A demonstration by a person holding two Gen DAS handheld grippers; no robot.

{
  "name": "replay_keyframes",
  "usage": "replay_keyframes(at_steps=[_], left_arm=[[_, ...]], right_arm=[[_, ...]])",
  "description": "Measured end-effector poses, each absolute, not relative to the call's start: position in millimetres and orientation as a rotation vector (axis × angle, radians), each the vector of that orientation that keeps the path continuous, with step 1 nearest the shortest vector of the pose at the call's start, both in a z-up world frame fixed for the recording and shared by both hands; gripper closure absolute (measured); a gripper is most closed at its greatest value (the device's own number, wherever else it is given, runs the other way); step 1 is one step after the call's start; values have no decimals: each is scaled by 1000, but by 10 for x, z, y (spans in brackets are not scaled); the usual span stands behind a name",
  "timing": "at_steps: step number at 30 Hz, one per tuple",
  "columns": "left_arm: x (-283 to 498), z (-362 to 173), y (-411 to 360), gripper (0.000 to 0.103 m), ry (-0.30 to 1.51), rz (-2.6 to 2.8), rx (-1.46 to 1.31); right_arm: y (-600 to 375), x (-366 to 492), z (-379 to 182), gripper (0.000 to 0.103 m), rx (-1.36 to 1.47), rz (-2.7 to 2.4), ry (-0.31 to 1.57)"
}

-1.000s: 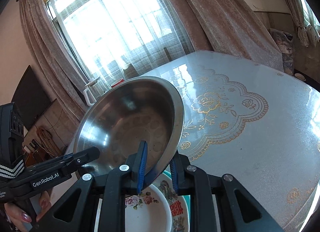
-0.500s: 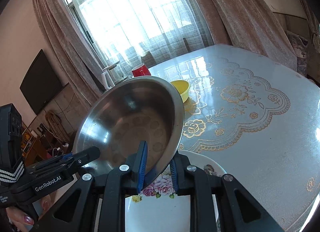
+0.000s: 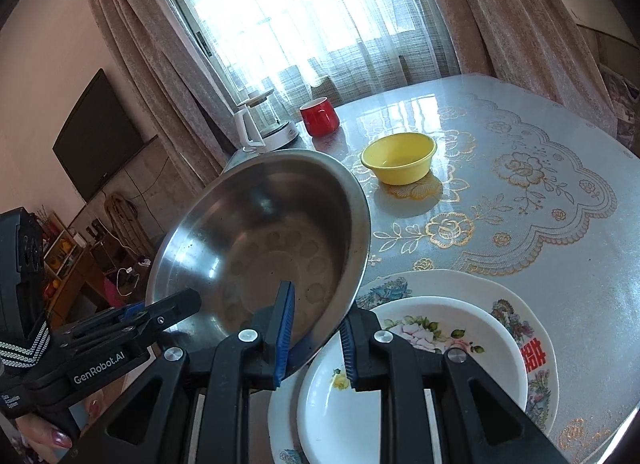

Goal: Organize plates and bowls
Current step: 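Lift the steel bowl with both grippers and carry it beside the plate stack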

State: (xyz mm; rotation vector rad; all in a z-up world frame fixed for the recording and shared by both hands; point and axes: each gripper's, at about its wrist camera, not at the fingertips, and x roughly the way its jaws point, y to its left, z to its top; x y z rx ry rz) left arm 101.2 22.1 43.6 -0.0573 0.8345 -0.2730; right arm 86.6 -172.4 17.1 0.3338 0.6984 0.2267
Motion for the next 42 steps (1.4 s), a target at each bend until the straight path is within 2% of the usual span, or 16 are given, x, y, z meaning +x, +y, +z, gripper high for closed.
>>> replay_keyframes(at_steps=[24, 29, 33, 42], left_arm=[[1132, -120, 642, 73, 969, -140, -59], [1183, -170, 691, 73, 975, -130, -82], [1241, -191, 768, 73, 985, -126, -129], [1267, -225, 750, 74, 970, -80, -86]], right_arm=[[-1062, 1097, -185, 76, 216, 249, 905], [-999, 1123, -176, 74, 170, 246, 903], [-963, 1210, -161, 68, 166, 265, 924], [-1063, 1237, -59, 67, 202, 272, 891]])
